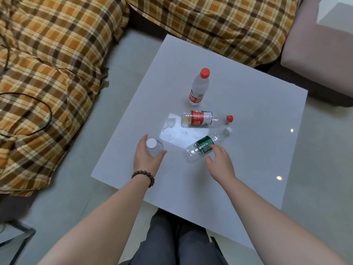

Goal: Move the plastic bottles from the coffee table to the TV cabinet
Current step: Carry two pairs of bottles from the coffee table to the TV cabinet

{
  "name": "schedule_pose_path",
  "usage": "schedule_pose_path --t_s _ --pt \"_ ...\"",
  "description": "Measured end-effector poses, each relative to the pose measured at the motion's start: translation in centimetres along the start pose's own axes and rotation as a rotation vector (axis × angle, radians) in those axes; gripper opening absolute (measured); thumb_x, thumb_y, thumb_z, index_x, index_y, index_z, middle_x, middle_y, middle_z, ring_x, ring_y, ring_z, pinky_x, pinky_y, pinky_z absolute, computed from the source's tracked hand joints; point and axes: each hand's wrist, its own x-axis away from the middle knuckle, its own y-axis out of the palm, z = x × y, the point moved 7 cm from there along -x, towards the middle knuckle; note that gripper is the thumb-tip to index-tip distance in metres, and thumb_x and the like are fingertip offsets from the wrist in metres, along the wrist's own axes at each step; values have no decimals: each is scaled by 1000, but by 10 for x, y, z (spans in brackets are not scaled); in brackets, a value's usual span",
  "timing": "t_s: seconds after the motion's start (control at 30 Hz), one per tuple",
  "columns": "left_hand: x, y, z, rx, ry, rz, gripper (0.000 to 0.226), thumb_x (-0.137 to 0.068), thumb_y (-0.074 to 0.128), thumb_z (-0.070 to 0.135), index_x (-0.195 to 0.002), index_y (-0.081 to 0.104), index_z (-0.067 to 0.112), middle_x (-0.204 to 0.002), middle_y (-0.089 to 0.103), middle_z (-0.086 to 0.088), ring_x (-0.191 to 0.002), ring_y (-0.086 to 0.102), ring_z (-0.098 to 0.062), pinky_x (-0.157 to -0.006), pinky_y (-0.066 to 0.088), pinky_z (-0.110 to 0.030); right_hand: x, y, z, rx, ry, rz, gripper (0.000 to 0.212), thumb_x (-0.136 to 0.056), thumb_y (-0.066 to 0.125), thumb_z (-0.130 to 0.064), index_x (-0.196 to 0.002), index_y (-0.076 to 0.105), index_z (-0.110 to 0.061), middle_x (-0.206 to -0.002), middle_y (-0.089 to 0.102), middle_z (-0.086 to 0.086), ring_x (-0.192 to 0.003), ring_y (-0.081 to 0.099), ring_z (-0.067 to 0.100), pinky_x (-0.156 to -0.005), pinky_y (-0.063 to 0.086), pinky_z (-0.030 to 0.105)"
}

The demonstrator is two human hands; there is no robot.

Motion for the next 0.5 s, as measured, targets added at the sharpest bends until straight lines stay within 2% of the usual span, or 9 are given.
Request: schedule_pose_path --t_s 0.13,0.3,0.4,0.5 --pt "-21 3 14 -11 39 9 77 -75 77 31 -141 38 22 -143 43 4 -132 42 -16 -105 30 -24 -30 2 14 -138 177 53 42 -93 51 -23 -131 47 -6 -137 47 15 -124 47 33 -99 40 39" --pt "-42 18 35 -26 109 4 76 -73 79 32 -139 41 27 -140 46 9 -128 43 -10 -101 30 -20 -77 12 36 -307 445 127 66 -88 59 -41 -137 35 -4 -137 42 19 -122 49 39 -94 44 45" --pt "-51 30 45 -27 142 -2 76 -72 80 32 -138 42 28 -139 46 11 -125 43 -4 -99 29 -17 -103 21 47 -341 517 158 82 -82 62 -50 -142 27 -6 -137 40 19 -122 49 39 -94 45 47" --pt "-57 40 53 -53 185 -8 77 -71 80 32 -138 42 27 -138 46 11 -122 42 0 -102 31 -19 -122 32 59 -359 569 147 84 -80 64 -52 -139 28 -4 -138 40 19 -121 50 40 -93 46 47"
